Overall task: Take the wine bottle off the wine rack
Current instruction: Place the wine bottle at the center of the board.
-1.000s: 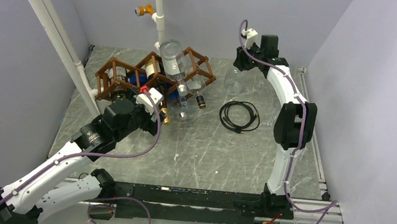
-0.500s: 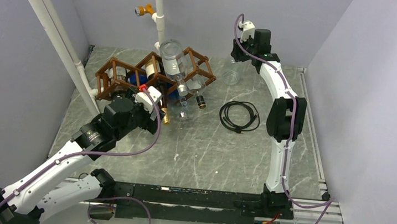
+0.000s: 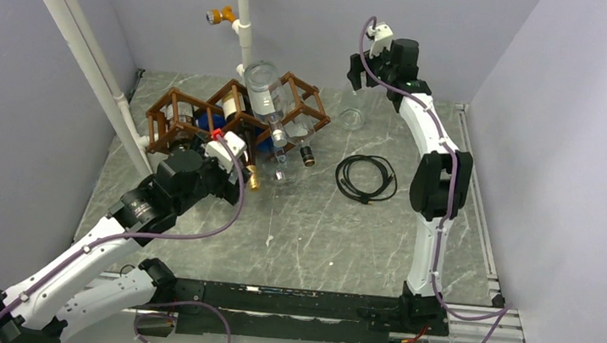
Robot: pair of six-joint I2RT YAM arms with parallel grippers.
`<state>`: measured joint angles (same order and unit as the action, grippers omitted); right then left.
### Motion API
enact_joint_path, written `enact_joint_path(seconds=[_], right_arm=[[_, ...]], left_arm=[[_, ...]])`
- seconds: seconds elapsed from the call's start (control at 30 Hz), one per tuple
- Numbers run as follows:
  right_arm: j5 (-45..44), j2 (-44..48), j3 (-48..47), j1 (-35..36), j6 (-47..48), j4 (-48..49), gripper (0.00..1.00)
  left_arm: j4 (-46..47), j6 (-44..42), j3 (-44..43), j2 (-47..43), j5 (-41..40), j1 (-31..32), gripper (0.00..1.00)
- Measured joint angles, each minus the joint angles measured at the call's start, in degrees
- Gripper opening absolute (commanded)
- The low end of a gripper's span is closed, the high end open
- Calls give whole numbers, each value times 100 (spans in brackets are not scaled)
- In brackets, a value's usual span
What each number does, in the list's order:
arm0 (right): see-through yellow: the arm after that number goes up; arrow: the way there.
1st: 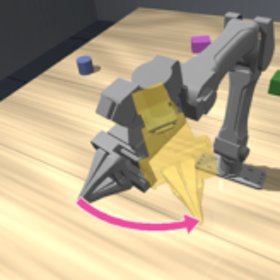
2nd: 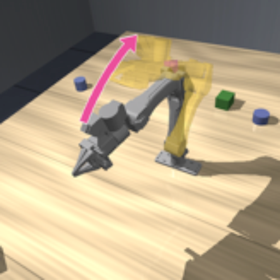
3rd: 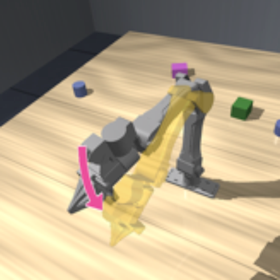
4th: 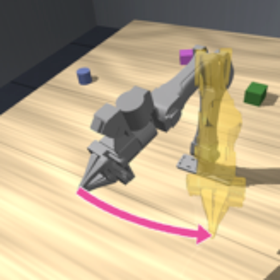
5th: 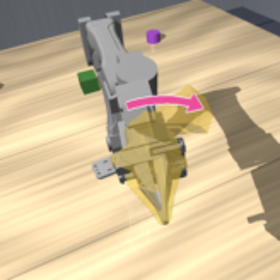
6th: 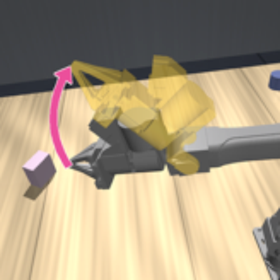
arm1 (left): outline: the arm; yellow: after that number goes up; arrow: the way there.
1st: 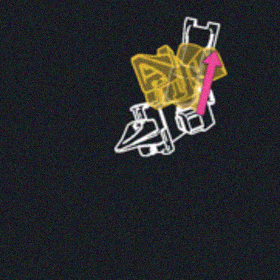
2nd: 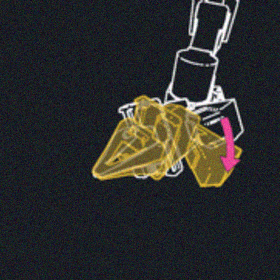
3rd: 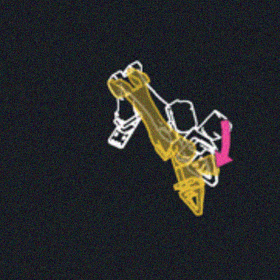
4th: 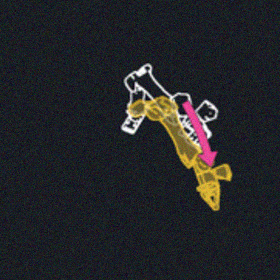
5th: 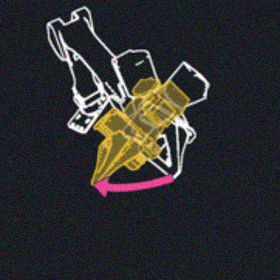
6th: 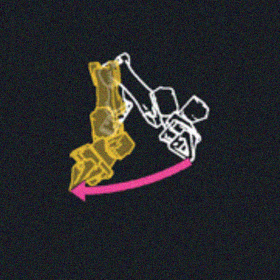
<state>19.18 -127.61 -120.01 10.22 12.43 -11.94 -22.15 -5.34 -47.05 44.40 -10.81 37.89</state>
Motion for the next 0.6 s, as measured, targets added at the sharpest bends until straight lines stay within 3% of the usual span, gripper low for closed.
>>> enact_joint_path(seconds=[0.27, 0.6], right_arm=[[400, 1335, 955, -48, 151, -247, 91], [1316, 4332, 3829, -527, 315, -170, 93]], left_arm=[[0, 0, 7, -254, 42, 0, 99], [4, -4, 98, -461, 208, -9, 100]])
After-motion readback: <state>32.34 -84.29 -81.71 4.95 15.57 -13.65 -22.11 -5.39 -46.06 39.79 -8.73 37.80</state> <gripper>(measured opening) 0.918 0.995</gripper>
